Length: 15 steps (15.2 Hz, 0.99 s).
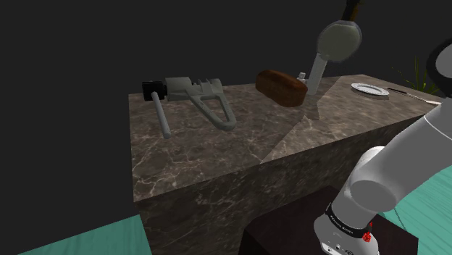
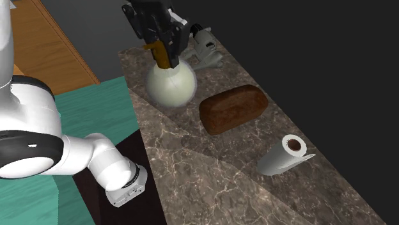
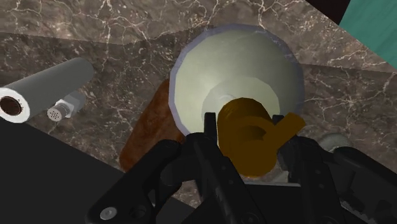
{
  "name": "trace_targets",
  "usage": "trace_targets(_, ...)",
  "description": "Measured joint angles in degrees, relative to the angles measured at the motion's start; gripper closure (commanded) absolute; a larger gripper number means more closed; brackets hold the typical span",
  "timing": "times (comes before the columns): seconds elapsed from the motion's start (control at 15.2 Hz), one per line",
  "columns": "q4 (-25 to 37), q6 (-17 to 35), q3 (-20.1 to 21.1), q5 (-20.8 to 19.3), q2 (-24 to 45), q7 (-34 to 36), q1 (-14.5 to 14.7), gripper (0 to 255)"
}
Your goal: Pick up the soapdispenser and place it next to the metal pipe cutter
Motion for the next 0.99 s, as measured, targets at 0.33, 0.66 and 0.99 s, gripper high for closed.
trace_targets(0.33, -6.26, 2.73, 6.34, 1.73, -2.9, 9.06, 1.47, 255)
trace_targets(0.66, -9.93, 4.83, 12.81, 4.21, -3.98, 18.45, 2.94, 255)
trace_targets(0.99, -12.63, 7.97, 18.8, 6.6, -3.26, 27.19, 4.45, 255)
